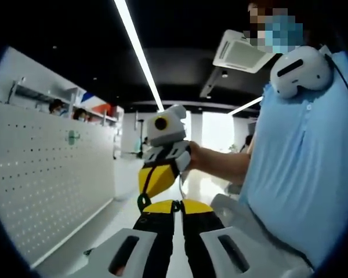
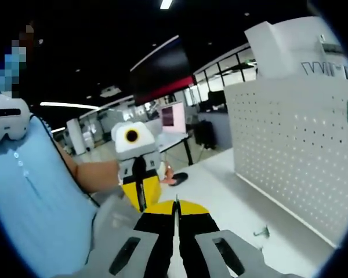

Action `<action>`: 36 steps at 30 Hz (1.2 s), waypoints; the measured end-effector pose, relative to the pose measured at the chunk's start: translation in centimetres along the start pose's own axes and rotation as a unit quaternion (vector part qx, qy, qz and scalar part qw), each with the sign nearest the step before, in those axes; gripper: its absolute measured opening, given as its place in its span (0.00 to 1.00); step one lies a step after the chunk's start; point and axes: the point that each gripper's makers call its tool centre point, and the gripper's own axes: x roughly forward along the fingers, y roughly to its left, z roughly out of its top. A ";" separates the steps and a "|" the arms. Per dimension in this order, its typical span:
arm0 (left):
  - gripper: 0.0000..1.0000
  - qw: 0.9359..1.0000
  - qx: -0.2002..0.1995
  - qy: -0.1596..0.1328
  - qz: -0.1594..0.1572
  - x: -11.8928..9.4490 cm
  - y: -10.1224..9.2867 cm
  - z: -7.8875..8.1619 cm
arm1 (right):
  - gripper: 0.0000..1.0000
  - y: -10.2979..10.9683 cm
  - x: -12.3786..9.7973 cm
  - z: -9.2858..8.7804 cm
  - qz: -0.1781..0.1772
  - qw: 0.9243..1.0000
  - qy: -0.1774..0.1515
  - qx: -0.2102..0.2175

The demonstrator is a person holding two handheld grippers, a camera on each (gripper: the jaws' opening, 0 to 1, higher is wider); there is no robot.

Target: Insert the hook assembly into the mounting plate slot until the hook locks in place.

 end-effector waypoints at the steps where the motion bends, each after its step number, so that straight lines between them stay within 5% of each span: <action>1: 0.05 1.000 0.000 0.000 0.001 0.0 0.0 0.0 | 0.00 -0.1 0.0 0.0 -0.001 1.000 0.000 0.000; 36: 0.03 0.999 -0.011 -0.018 0.032 -0.3 1.0 1.1 | 0.01 -0.8 0.6 -1.2 -0.022 1.000 0.015 -0.016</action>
